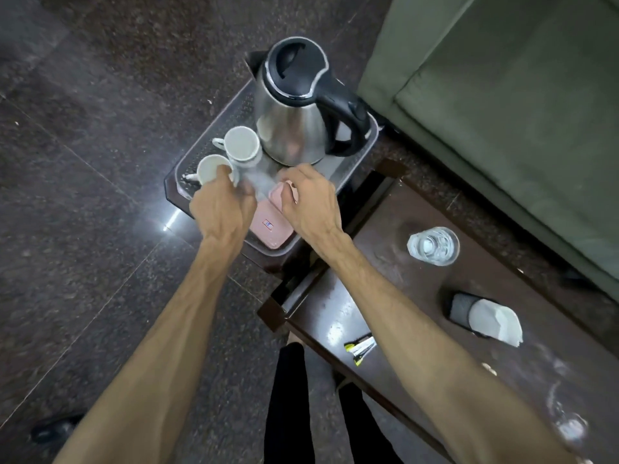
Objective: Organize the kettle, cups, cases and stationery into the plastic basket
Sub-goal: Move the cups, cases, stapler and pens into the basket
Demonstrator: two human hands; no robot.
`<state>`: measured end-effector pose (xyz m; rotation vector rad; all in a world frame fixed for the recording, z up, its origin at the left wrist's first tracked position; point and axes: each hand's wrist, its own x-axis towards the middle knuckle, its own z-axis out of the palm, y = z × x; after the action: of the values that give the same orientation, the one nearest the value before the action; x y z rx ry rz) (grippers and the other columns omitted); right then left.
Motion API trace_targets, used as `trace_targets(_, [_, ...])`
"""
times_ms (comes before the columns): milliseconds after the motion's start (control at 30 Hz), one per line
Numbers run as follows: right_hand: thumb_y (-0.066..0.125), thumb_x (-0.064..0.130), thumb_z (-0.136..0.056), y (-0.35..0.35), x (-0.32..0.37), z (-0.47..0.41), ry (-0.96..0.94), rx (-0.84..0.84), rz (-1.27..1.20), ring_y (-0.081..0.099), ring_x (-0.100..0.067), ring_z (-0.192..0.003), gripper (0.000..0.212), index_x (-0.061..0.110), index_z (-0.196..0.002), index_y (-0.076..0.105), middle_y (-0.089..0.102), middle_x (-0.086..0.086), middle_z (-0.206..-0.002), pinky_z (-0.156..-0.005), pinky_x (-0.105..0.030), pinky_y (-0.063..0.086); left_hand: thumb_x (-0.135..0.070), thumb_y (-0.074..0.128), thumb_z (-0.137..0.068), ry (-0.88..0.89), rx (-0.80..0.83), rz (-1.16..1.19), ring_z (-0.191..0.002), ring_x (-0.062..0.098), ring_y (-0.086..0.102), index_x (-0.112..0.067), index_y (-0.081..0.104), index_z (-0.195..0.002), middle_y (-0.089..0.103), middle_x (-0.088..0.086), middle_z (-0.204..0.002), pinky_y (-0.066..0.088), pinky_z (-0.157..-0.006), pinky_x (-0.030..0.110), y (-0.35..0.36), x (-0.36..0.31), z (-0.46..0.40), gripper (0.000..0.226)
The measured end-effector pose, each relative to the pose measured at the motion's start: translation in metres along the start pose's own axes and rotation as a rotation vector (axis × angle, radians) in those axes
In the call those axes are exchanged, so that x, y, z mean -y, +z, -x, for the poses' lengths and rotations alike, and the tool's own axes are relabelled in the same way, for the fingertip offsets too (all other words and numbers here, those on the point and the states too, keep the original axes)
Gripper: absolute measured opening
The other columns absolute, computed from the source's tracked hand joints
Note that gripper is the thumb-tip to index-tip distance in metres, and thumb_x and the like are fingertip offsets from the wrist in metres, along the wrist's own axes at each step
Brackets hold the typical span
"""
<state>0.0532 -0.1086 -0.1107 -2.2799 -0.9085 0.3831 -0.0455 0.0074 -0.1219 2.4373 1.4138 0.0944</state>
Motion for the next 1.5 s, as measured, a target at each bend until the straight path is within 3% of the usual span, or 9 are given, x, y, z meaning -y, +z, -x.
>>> trace_targets(133, [0.068, 0.002, -0.083, -0.023, -0.036, 0.053, 0.124, -0.119, -0.071, 0.071, -0.027, -0.085, 0.016, 0.006, -0.096, 0.077, 0.073, -0.008, -0.099, -0.082, -0.038, 0.058, -0.029, 0.056, -0.09, -0.002, -0.055, 0.189, -0.072, 0.042, 0.068, -0.013, 0.061, -0.105, 0.071, 0.017, -0.078, 0.05, -0.066, 0.045, 0.009, -0.021, 0.073, 0.022])
trace_targets(267, [0.069, 0.002, -0.077, -0.046, -0.081, 0.122, 0.237, -0.208, -0.084, 0.069, -0.022, -0.079, 0.015, 0.011, -0.088, 0.074, 0.071, -0.002, -0.093, -0.075, -0.035, 0.057, -0.02, 0.068, -0.084, 0.118, 0.12, 0.247, -0.062, 0.04, 0.067, -0.014, 0.061, -0.088, 0.065, 0.01, -0.065, 0.049, -0.055, 0.043, 0.037, -0.062, 0.167, 0.01])
trace_targets(433, [0.07, 0.007, -0.076, -0.082, -0.138, 0.216, 0.513, -0.244, -0.077, 0.065, -0.014, -0.075, 0.016, 0.021, -0.084, 0.072, 0.069, 0.006, -0.089, -0.073, -0.033, 0.055, -0.022, 0.074, -0.082, 0.316, 0.391, 0.231, -0.06, 0.037, 0.065, -0.017, 0.054, -0.081, 0.063, 0.004, -0.063, 0.038, -0.051, 0.034, 0.078, -0.12, 0.265, 0.02])
trace_targets(633, [0.072, 0.004, -0.079, -0.142, -0.21, 0.34, 0.898, -0.437, -0.134, 0.07, -0.015, -0.075, 0.016, 0.019, -0.086, 0.075, 0.076, 0.005, -0.09, -0.074, -0.031, 0.058, -0.011, 0.074, -0.078, 0.639, 0.606, 0.158, -0.06, 0.041, 0.066, -0.014, 0.058, -0.079, 0.066, 0.008, -0.067, 0.047, -0.051, 0.041, 0.109, -0.191, 0.367, 0.016])
trace_targets(967, [0.07, 0.004, -0.082, -0.217, -0.32, 0.507, 1.156, -0.644, -0.094, 0.072, -0.021, -0.074, 0.019, 0.015, -0.097, 0.075, 0.077, -0.002, -0.089, -0.076, -0.038, 0.061, -0.014, 0.066, -0.082, 0.945, 0.821, 0.122, -0.081, 0.031, 0.072, -0.016, 0.07, -0.095, 0.074, 0.002, -0.096, 0.055, -0.071, 0.036, 0.166, -0.285, 0.503, 0.014])
trace_targets(1100, [0.07, 0.002, -0.078, -0.234, -0.354, 0.544, 1.245, -0.633, -0.084, 0.071, -0.034, -0.09, 0.027, 0.01, -0.103, 0.074, 0.074, -0.011, -0.098, -0.086, -0.046, 0.059, -0.015, 0.061, -0.086, 1.052, 0.864, 0.049, -0.092, 0.03, 0.069, -0.016, 0.069, -0.101, 0.07, 0.002, -0.106, 0.051, -0.079, 0.037, 0.192, -0.31, 0.538, 0.017])
trace_targets(1233, [0.068, 0.005, -0.073, -0.248, -0.377, 0.574, 1.293, -0.551, 0.079, 0.055, -0.037, -0.115, 0.044, 0.007, -0.117, 0.068, 0.064, -0.015, -0.118, -0.098, -0.047, 0.051, -0.013, 0.058, -0.087, 1.143, 0.907, -0.03, -0.094, 0.033, 0.068, -0.014, 0.068, -0.103, 0.066, 0.003, -0.11, 0.053, -0.082, 0.041, 0.217, -0.333, 0.565, 0.019])
trace_targets(1367, [0.079, 0.013, -0.069, -0.256, -0.405, 0.601, 1.403, -0.263, 0.148, 0.036, -0.037, -0.147, 0.089, 0.007, -0.15, 0.043, 0.041, -0.016, -0.157, -0.114, -0.05, 0.039, -0.015, 0.06, -0.09, 1.205, 0.922, -0.115, -0.098, 0.028, 0.067, -0.014, 0.068, -0.109, 0.064, 0.002, -0.114, 0.052, -0.085, 0.04, 0.237, -0.348, 0.584, 0.021])
trace_targets(1500, [0.082, 0.018, -0.071, -0.252, -0.429, 0.617, 1.434, -0.083, 0.186, 0.031, -0.032, -0.15, 0.096, 0.012, -0.154, 0.035, 0.041, -0.01, -0.158, -0.118, -0.051, 0.032, -0.017, 0.06, -0.092, 1.25, 0.92, -0.206, -0.105, 0.027, 0.064, -0.013, 0.065, -0.118, 0.061, 0.003, -0.122, 0.051, -0.091, 0.039, 0.249, -0.353, 0.592, 0.027])
